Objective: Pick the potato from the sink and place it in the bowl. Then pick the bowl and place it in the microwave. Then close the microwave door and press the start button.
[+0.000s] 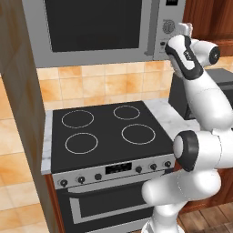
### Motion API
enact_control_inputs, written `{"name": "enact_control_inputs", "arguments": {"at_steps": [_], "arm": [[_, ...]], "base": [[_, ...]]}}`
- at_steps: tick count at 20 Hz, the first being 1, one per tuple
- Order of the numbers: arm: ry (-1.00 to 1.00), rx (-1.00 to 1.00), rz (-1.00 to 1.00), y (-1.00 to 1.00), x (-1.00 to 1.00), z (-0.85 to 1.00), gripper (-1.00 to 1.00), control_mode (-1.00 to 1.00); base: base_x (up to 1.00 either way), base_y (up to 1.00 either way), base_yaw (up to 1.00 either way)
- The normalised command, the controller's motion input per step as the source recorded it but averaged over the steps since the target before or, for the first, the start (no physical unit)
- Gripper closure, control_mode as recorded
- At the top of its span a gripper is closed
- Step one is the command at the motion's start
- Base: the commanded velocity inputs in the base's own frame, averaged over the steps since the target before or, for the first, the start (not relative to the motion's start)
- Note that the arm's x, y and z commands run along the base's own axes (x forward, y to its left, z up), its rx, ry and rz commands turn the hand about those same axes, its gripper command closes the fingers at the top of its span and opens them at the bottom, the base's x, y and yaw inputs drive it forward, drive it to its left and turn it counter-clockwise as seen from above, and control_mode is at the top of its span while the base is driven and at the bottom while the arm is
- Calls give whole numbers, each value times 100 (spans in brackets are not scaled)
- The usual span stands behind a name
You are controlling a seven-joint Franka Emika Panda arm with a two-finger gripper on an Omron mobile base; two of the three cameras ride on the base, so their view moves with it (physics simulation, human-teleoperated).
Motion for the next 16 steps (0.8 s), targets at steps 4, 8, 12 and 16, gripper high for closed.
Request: {"name": "enact_control_inputs", "arguments": {"at_steps": [4,8,12,16], "arm": [[0,-2,0,19,20,-12,100,-100],[0,-1,0,12,44,-6,100,-100],[0,0,0,0,52,-6,100,-100],[1,0,0,-3,49,-3,100,-100]], "base": [[0,0,0],[0,0,0],[0,0,0],[0,0,0]]}}
